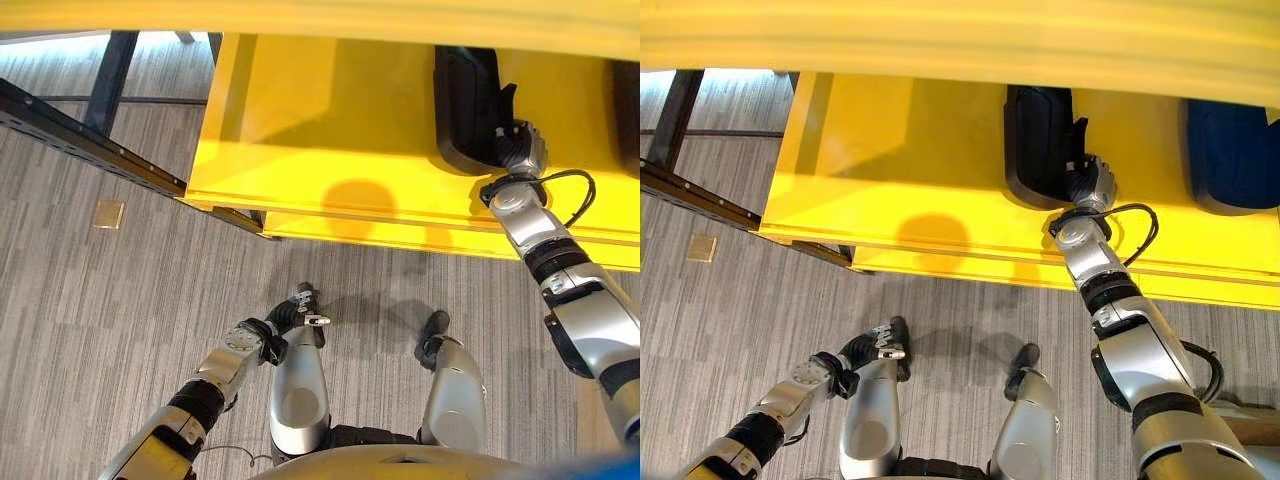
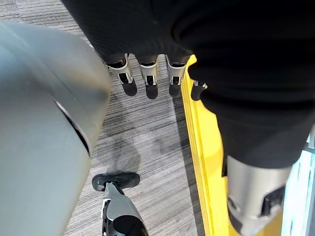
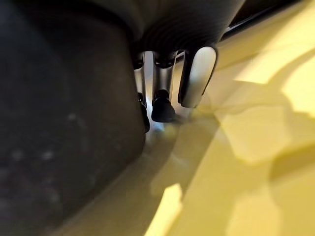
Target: Move parts from the plastic box to the shelf.
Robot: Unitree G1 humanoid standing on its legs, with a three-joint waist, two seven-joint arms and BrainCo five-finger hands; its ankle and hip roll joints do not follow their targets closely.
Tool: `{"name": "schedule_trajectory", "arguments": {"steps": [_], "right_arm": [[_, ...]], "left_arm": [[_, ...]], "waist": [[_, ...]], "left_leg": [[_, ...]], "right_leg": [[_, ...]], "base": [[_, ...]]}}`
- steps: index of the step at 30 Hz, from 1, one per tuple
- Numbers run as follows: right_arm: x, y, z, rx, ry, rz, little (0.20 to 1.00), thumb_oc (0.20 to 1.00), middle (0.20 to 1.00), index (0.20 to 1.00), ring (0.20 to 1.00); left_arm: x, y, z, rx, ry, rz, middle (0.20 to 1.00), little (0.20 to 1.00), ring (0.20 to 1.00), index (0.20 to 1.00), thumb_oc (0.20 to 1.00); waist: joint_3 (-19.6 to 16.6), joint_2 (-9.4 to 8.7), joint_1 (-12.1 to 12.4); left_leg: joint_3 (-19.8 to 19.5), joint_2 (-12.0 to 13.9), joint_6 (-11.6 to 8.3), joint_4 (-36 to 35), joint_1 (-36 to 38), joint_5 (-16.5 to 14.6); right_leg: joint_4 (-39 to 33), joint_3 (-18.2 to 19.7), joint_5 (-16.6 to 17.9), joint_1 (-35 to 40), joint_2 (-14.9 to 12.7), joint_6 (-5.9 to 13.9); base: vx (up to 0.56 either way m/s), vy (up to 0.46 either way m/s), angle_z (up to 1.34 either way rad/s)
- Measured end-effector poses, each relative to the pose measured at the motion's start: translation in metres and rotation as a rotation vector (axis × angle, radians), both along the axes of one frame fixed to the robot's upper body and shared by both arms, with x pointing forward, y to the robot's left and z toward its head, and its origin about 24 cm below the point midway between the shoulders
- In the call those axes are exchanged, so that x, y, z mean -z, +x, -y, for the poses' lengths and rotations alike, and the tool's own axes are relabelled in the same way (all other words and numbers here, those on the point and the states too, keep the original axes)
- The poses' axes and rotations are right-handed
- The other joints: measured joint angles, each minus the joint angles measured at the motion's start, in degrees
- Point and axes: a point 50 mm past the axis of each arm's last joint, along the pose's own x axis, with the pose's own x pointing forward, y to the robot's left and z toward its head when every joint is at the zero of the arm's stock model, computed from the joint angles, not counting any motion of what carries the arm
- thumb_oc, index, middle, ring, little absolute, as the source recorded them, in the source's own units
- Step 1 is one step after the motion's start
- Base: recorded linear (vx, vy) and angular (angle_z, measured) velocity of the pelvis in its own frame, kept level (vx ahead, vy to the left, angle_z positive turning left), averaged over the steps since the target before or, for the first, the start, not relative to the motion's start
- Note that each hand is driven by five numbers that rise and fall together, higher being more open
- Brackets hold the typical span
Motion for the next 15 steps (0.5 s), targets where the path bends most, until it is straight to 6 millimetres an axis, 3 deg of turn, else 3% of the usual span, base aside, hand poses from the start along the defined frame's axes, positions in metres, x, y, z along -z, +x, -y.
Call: {"name": "schedule_trajectory", "arguments": {"steps": [15], "right_arm": [[-0.041, 0.007, 0.002, 0.072, -0.066, 0.101, 0.200, 0.200, 0.200, 0.200, 0.200]], "left_arm": [[-0.006, 0.008, 0.003, -0.021, -0.021, 0.024, 1.000, 1.000, 1.000, 1.000, 1.000]], "waist": [[0.1, 0.65, 0.2]], "left_leg": [[-1.1, 0.0, -0.04, 1.1, -4.8, 0.3]], "right_leg": [[2.9, -0.1, -0.8, -5.1, -0.7, -0.73]], "base": [[-0.01, 0.005, 0.02]]}}
